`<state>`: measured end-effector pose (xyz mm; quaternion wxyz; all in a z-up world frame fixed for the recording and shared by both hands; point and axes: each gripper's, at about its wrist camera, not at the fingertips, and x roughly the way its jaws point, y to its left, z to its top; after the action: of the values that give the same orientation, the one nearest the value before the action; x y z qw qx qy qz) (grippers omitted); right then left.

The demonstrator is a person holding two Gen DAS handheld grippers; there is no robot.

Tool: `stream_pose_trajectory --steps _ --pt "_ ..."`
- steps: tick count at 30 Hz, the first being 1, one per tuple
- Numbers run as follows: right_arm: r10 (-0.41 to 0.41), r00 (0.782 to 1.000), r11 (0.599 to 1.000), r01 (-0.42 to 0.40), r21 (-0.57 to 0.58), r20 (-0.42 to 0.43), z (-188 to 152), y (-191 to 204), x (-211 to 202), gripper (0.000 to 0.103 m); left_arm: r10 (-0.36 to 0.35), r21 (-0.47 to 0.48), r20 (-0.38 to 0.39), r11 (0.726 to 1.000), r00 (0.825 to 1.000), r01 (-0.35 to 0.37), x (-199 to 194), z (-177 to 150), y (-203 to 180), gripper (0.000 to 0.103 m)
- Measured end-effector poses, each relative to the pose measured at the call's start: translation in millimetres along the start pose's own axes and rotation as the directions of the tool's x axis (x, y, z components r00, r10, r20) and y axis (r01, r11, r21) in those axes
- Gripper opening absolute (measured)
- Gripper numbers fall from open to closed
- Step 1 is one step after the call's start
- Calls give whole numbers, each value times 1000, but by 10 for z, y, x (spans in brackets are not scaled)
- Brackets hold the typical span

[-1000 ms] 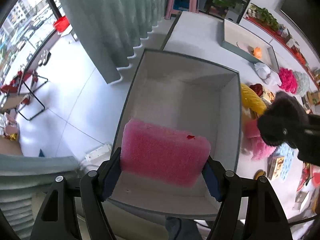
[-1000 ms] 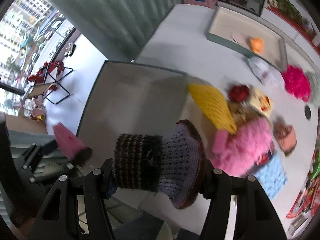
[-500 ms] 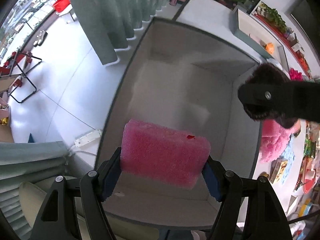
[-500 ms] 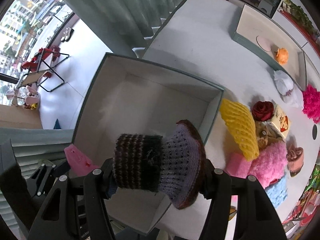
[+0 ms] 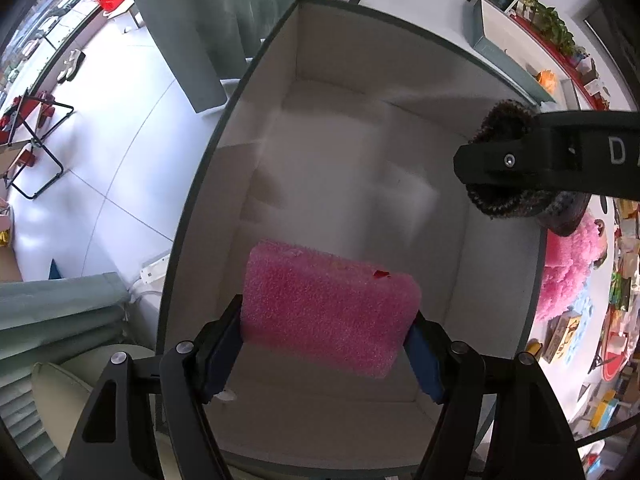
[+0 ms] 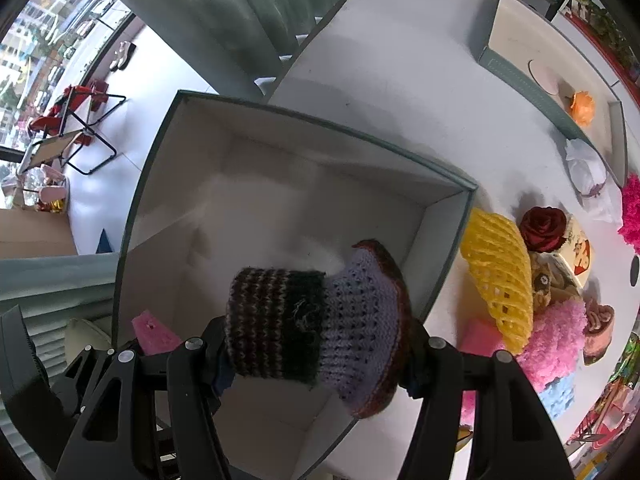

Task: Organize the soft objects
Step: 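Carry the sponge and sock into the grey box and release both, then grasp the yellow mesh net with the left tool while the right tool grasps the bear tissue pack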

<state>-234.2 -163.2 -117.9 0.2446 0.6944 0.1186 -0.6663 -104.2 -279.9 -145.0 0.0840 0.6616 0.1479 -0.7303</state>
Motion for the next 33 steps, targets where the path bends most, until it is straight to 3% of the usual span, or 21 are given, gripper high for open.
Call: stream_pose_trajectory --steps 16,18,19,20,23,27,33 --pt "-31 999 999 30 -25 -42 63 73 169 67 9 2 -28 1000 1000 -9 143 103 -8 76" --pt "-30 999 999 29 -26 -44 60 84 187 81 15 5 -28 1000 999 -15 154 100 -24 85" --pt "-28 999 999 27 -23 -42 59 86 191 83 17 8 -25 1000 1000 -16 150 102 -33 96" --pt "-17 999 1000 16 -21 -33 59 93 180 85 11 8 -26 1000 1000 -11 144 107 -37 102" --pt "-26 1000 999 25 -29 -15 54 128 132 103 -31 -4 -32 1000 999 31 133 141 -11 102" --pt "-18 999 1000 19 -25 46 -1 125 -55 103 -53 -16 -24 998 998 53 81 160 8 102" --pt "5 994 994 -17 104 112 -251 -165 -375 103 -43 43 -19 998 999 44 5 137 -137 102"
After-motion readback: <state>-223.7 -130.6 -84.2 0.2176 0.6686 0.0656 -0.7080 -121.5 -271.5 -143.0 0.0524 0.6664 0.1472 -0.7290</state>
